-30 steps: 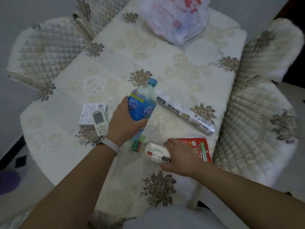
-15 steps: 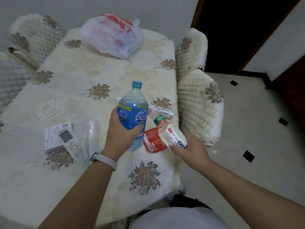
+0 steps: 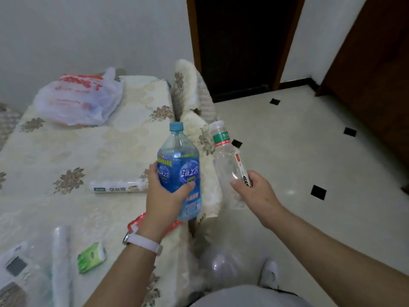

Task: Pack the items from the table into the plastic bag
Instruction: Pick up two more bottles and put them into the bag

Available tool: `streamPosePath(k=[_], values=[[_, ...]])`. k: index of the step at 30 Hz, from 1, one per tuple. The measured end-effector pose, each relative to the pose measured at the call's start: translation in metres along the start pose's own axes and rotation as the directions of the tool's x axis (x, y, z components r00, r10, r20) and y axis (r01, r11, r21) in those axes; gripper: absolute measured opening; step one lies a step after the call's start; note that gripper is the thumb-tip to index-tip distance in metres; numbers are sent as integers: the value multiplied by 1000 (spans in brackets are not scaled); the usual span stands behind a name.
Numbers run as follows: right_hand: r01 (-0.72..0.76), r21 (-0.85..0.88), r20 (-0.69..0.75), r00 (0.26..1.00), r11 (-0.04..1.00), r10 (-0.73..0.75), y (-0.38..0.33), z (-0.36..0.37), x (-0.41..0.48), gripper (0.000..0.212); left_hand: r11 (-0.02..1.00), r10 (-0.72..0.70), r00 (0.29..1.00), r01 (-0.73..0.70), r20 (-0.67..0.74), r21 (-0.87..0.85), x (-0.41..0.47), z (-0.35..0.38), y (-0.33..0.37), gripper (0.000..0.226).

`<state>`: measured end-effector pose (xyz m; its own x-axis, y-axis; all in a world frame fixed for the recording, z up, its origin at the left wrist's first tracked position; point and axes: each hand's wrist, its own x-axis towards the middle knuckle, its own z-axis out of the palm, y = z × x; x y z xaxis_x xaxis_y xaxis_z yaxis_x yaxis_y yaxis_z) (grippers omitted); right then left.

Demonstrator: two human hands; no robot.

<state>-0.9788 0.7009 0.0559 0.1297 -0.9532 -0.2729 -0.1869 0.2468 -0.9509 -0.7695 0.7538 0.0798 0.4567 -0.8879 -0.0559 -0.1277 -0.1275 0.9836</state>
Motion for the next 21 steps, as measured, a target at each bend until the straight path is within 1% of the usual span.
streamPosePath(k=[1, 4, 9, 11, 13, 16, 19, 21], values=[[6, 10, 8, 1000, 1000, -6, -1, -21, 8, 19, 1000, 0, 1000, 0, 15, -3, 5, 22, 7, 77], [29, 44, 30, 999, 999, -31, 0, -83, 35, 12, 1000, 17, 999, -17, 50, 5, 22, 88, 27, 79], [60, 127, 32, 997, 990, -65, -4, -174, 68, 22, 999, 41, 991, -41, 126, -5, 36, 186, 46, 71], [63, 155, 40, 997, 986, -70, -11, -202, 78, 27, 999, 34, 988, -36, 150, 10, 41, 216, 53, 79], [63, 157, 33, 997, 986, -69, -16, -225, 87, 30, 1000, 25, 985, -25, 173, 1, 49, 241, 60, 84], [65, 177, 18, 997, 982, -70, -23, -247, 105, 42, 1000, 28, 975, -30, 221, 6, 67, 273, 66, 86], [41, 241, -1, 999, 970, -42, -25, -256, 133, 37, 999, 30, 966, -33, 255, 4, 93, 298, 67, 83], [12, 287, -20, 1000, 958, -6, -30, -259, 154, 36, 1000, 10, 966, -12, 258, 6, 115, 315, 66, 84]])
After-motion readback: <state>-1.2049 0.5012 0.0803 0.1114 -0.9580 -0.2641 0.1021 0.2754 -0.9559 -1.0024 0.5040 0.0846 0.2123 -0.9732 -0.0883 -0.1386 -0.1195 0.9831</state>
